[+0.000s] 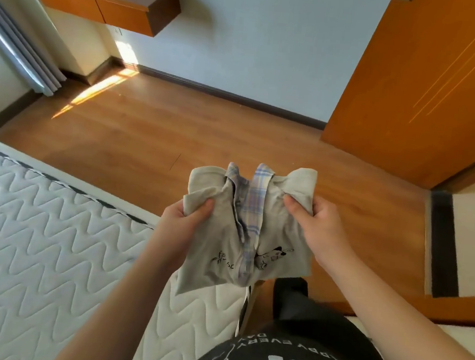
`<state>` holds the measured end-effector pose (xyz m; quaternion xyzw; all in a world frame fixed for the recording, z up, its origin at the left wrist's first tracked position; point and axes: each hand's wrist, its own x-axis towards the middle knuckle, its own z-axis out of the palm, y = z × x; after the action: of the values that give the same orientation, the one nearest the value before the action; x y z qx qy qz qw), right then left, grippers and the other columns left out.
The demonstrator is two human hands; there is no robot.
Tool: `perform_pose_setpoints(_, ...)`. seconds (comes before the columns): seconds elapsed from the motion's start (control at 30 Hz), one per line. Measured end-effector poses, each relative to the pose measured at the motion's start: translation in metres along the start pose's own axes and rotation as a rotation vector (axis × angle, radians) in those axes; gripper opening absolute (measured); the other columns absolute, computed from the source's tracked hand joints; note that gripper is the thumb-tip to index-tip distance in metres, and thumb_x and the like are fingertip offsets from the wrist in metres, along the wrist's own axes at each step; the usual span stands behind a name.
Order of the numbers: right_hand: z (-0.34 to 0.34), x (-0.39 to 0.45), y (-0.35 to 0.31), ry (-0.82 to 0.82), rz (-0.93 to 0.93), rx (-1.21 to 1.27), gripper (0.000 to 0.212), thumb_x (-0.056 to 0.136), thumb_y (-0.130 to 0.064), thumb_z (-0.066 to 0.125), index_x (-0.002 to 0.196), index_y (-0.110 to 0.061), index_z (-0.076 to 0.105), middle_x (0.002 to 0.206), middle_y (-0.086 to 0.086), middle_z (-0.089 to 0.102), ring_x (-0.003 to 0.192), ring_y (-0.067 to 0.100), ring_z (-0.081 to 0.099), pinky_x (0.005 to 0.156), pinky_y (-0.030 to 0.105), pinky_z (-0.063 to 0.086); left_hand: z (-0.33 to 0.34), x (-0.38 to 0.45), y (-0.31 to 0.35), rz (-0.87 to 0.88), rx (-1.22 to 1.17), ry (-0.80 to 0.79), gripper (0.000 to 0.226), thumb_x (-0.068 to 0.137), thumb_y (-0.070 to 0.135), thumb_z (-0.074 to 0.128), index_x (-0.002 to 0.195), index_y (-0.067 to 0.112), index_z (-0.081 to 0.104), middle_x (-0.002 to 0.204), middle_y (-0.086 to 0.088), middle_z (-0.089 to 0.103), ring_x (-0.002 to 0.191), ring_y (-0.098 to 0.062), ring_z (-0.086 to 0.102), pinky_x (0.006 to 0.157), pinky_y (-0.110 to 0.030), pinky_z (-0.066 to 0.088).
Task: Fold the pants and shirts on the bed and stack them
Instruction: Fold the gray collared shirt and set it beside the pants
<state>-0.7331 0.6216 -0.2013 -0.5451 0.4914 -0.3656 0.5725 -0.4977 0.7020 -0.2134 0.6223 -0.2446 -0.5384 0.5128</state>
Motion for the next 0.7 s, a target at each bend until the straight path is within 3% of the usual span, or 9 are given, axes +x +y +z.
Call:
perform_pose_setpoints(0.2, -0.037, 0.131, 0.013, -0.130, 0.029, -0.050, 0.010, 0.085, -0.051, 0.068, 0.093, -0.045, 0.072, 0.091, -0.012, 0.075, 0.083, 0.008, 0.072, 0.066, 0.022, 0.054, 0.060, 0.075, 0.012, -0.028, -0.058, 0.132, 0.038, 0.070, 0.050, 0.081, 0.092, 0.020, 0.076, 0.101, -0.013, 0.075, 0.096, -0.030, 0.072, 0.075, -0.038, 0.059)
perform_pose_setpoints(0.4, -0.082, 0.242, -0.013, -0.212, 0.095, -0.031, 0.035, 0.073, -0.069, 0.067, 0.088, -0.038, 0.074, 0.086, -0.008, 0.076, 0.078, 0.011, 0.073, 0.071, 0.039, 0.059, 0.119, 0.129, 0.056, -0.035, -0.088, 0.283, 0.043, 0.073, 0.055, 0.080, 0.098, 0.021, 0.075, 0.103, -0.014, 0.074, 0.099, -0.032, 0.071, 0.085, -0.049, 0.057)
perform_pose_setpoints(0.6, -0.092, 0.301, -0.032, -0.277, 0.150, 0.052, 0.036, 0.071, -0.064, 0.071, 0.092, -0.035, 0.075, 0.090, -0.006, 0.077, 0.083, 0.014, 0.074, 0.061, 0.021, 0.055, 0.143, 0.167, 0.095, -0.014, -0.066, 0.412, 0.042, 0.071, 0.059, 0.077, 0.091, 0.023, 0.076, 0.096, -0.010, 0.076, 0.094, -0.028, 0.073, 0.084, -0.049, 0.059)
perform_pose_setpoints(0.7, -0.092, 0.318, -0.034, -0.290, 0.163, 0.064, 0.030, 0.076, -0.058, 0.073, 0.093, -0.034, 0.075, 0.093, -0.003, 0.077, 0.085, 0.018, 0.074, 0.066, 0.028, 0.058, 0.142, 0.181, 0.102, -0.016, -0.084, 0.421, 0.044, 0.069, 0.061, 0.077, 0.092, 0.023, 0.076, 0.099, -0.010, 0.076, 0.097, -0.028, 0.072, 0.088, -0.052, 0.057)
